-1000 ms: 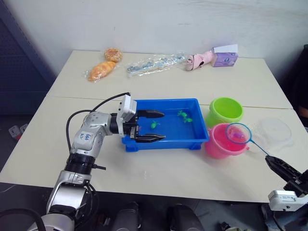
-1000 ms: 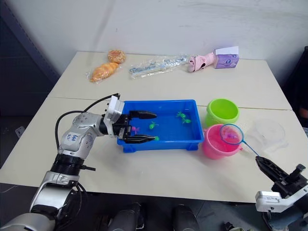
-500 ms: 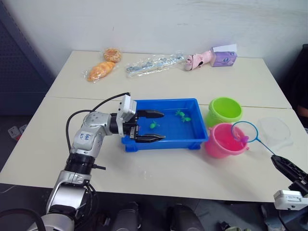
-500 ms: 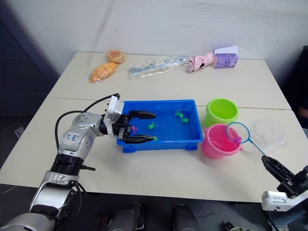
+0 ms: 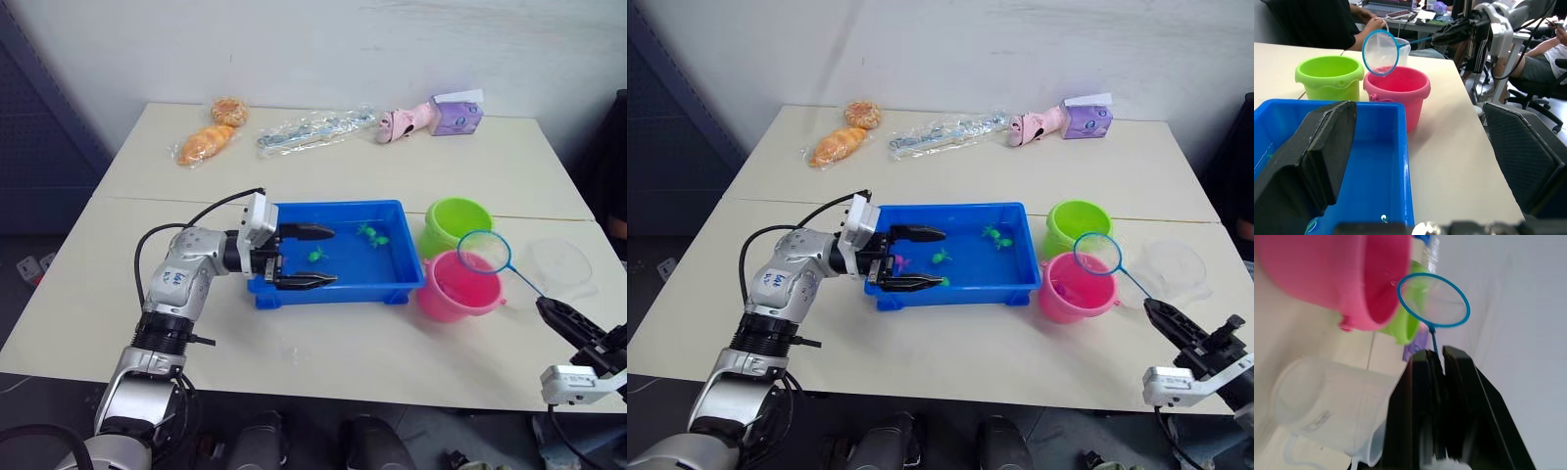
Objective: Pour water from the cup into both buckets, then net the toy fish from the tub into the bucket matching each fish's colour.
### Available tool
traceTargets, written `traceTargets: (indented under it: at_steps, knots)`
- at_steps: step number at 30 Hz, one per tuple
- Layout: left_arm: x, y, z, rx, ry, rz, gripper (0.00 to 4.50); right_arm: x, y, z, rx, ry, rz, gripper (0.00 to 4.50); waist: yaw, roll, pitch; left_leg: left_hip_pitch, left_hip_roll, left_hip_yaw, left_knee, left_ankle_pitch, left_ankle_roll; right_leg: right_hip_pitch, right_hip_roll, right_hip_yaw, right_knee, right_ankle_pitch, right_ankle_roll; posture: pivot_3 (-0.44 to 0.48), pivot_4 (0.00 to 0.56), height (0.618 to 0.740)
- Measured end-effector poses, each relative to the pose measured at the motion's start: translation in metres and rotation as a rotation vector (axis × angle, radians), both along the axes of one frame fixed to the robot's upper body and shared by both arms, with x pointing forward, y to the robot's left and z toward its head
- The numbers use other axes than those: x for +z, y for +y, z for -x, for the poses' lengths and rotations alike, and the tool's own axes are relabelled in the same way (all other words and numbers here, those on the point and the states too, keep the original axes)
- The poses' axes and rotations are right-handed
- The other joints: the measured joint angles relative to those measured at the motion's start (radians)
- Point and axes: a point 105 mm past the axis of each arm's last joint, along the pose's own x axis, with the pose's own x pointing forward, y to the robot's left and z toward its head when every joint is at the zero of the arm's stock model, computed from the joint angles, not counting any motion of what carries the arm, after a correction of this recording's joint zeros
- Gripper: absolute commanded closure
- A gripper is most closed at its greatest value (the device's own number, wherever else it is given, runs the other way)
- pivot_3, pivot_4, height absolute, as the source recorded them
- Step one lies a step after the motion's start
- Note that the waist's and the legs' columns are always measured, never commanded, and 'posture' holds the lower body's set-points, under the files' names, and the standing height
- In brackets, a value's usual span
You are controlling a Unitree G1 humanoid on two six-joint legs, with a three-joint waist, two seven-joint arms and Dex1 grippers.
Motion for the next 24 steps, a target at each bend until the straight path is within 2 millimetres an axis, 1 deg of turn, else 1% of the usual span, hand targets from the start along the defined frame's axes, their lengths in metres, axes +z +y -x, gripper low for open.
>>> traceTargets:
  at_steps: [1, 2, 3, 4, 6, 7, 8, 9, 10, 12, 13, 14, 15, 16, 17, 18, 19, 20, 22, 24]
  knots:
    - [0.000, 0.003, 0.000, 0.006, -0.001, -0.004, 0.06, 0.004, 0.007, 0.005, 0.024, 0.021, -0.070, 4.50, 0.000, 0.000, 0.000, 0.000, 0.001, 0.000, 0.000, 0.000, 0.000, 0.000, 0.000, 0.000, 0.000, 0.000, 0.000, 0.000, 0.150, 0.740]
    - [0.000, 0.010, 0.000, 0.024, -0.001, -0.002, 0.06, 0.010, 0.020, 0.010, 0.073, 0.052, -0.161, 4.50, -0.003, 0.000, 0.000, 0.000, 0.001, 0.000, -0.001, 0.000, 0.000, 0.001, 0.001, 0.000, 0.000, 0.000, 0.000, 0.000, 0.150, 0.740]
    - [0.000, 0.020, -0.001, 0.053, 0.001, -0.004, 0.06, 0.019, 0.036, 0.013, 0.125, 0.101, -0.290, 4.50, -0.009, 0.000, 0.000, 0.001, 0.002, 0.000, -0.001, 0.000, 0.000, 0.001, 0.001, 0.000, 0.000, 0.000, 0.000, 0.000, 0.150, 0.740]
    - [0.000, 0.029, -0.002, 0.084, 0.004, 0.001, 0.06, 0.029, 0.054, 0.011, 0.183, 0.169, -0.445, 4.50, -0.016, 0.000, 0.001, 0.002, 0.003, 0.000, 0.000, 0.000, 0.001, 0.003, 0.001, 0.000, 0.000, 0.000, 0.000, 0.000, 0.150, 0.740]
    - [0.003, 0.042, -0.004, 0.131, 0.002, 0.015, 0.06, 0.042, 0.082, 0.008, 0.282, 0.304, -0.610, 4.50, -0.025, -0.001, 0.001, 0.006, 0.003, 0.000, 0.001, -0.002, 0.004, 0.007, 0.000, -0.001, 0.000, 0.000, 0.000, 0.000, 0.150, 0.740]
    - [0.004, 0.050, -0.005, 0.161, 0.002, 0.020, 0.06, 0.047, 0.094, 0.003, 0.318, 0.371, -0.659, 4.50, -0.028, -0.002, 0.002, 0.010, 0.004, 0.000, 0.001, -0.004, 0.008, 0.011, 0.001, -0.001, -0.001, 0.000, 0.000, 0.000, 0.150, 0.740]
    - [0.004, 0.060, -0.008, 0.204, 0.003, 0.030, 0.06, 0.055, 0.106, -0.006, 0.341, 0.432, -0.725, 4.50, -0.030, -0.003, 0.002, 0.012, 0.005, -0.001, 0.001, -0.005, 0.008, 0.014, 0.001, -0.001, -0.002, 0.000, 0.000, 0.000, 0.150, 0.740]
    - [0.004, 0.066, -0.010, 0.234, 0.004, 0.036, 0.06, 0.061, 0.113, -0.012, 0.354, 0.463, -0.766, 4.50, -0.028, -0.004, 0.003, 0.011, 0.005, -0.002, 0.001, -0.005, 0.008, 0.014, 0.001, -0.002, -0.003, 0.000, 0.000, 0.000, 0.150, 0.740]
    - [0.003, 0.078, -0.012, 0.286, 0.003, 0.041, 0.06, 0.067, 0.123, -0.024, 0.364, 0.518, -0.814, 4.50, -0.029, -0.004, 0.003, 0.011, 0.005, -0.002, 0.000, -0.005, 0.007, 0.013, 0.001, -0.002, -0.004, 0.000, 0.000, 0.000, 0.150, 0.740]
    - [0.000, 0.098, -0.016, 0.360, 0.002, 0.033, 0.06, 0.077, 0.142, -0.038, 0.388, 0.602, -0.860, 4.50, -0.024, -0.003, 0.003, 0.010, 0.006, -0.003, 0.000, -0.006, 0.006, 0.012, 0.001, -0.003, -0.006, 0.000, -0.001, 0.000, 0.150, 0.740]
    - [0.001, 0.104, -0.017, 0.384, -0.002, 0.030, 0.06, 0.077, 0.149, -0.041, 0.393, 0.647, -0.868, 4.50, -0.021, -0.002, 0.003, 0.007, 0.006, -0.004, 0.000, -0.006, 0.006, 0.009, 0.001, -0.004, -0.006, 0.000, -0.001, 0.000, 0.150, 0.740]
    - [0.001, 0.119, -0.017, 0.439, -0.003, 0.034, 0.06, 0.077, 0.163, -0.050, 0.405, 0.725, -0.894, 4.50, -0.022, -0.004, 0.003, 0.006, 0.006, -0.005, 0.000, -0.005, 0.004, 0.009, 0.001, -0.005, -0.006, 0.000, -0.001, 0.000, 0.150, 0.740]
    - [0.002, 0.127, -0.018, 0.476, -0.003, 0.050, 0.06, 0.079, 0.173, -0.055, 0.425, 0.775, -0.930, 4.50, -0.022, -0.003, 0.004, 0.003, 0.007, -0.006, 0.001, -0.005, 0.002, 0.007, 0.001, -0.006, -0.007, 0.000, -0.002, 0.000, 0.150, 0.740]
    - [0.004, 0.133, -0.018, 0.497, -0.010, 0.057, 0.06, 0.077, 0.183, -0.057, 0.432, 0.840, -0.951, 4.50, -0.020, -0.003, 0.004, -0.001, 0.006, -0.006, 0.003, -0.005, 0.002, 0.003, 0.000, -0.006, -0.007, 0.000, -0.002, 0.000, 0.150, 0.740]
    - [0.006, 0.142, -0.016, 0.524, -0.020, 0.049, 0.06, 0.071, 0.198, -0.063, 0.432, 0.935, -0.976, 4.50, -0.021, -0.003, 0.004, -0.008, 0.006, -0.007, 0.005, -0.005, 0.002, -0.001, 0.000, -0.008, -0.006, 0.000, -0.002, 0.000, 0.150, 0.740]
    - [0.007, 0.143, -0.015, 0.526, -0.023, 0.047, 0.06, 0.069, 0.200, -0.064, 0.426, 0.953, -0.980, 4.50, -0.019, -0.003, 0.004, -0.009, 0.005, -0.008, 0.005, -0.005, 0.002, -0.001, 0.000, -0.009, -0.006, 0.000, -0.002, 0.000, 0.150, 0.740]
    - [0.004, 0.151, -0.010, 0.542, -0.024, 0.021, 0.06, 0.061, 0.210, -0.070, 0.404, 1.004, -0.945, 4.50, -0.015, -0.003, 0.004, -0.009, 0.003, -0.009, 0.006, -0.006, 0.003, -0.002, -0.002, -0.009, -0.005, 0.001, -0.002, 0.000, 0.150, 0.740]
    - [0.000, 0.156, -0.007, 0.548, -0.016, -0.006, 0.06, 0.056, 0.217, -0.079, 0.371, 1.017, -0.902, 4.50, -0.022, -0.003, 0.004, -0.009, 0.002, -0.009, 0.005, -0.006, 0.004, -0.002, -0.003, -0.009, -0.006, 0.001, -0.002, 0.000, 0.150, 0.740]
    - [-0.003, 0.159, -0.004, 0.549, -0.008, -0.027, 0.06, 0.044, 0.220, -0.090, 0.316, 1.025, -0.844, 4.50, -0.020, -0.003, 0.004, -0.010, 0.000, -0.009, 0.005, -0.007, 0.006, -0.002, -0.004, -0.009, -0.005, 0.001, -0.001, 0.000, 0.150, 0.740]
    - [-0.003, 0.161, -0.003, 0.550, -0.004, -0.033, 0.06, 0.037, 0.221, -0.095, 0.289, 1.023, -0.813, 4.50, -0.016, -0.003, 0.004, -0.010, -0.001, -0.011, 0.005, -0.007, 0.006, -0.002, -0.005, -0.010, -0.006, 0.001, -0.001, 0.000, 0.150, 0.740]
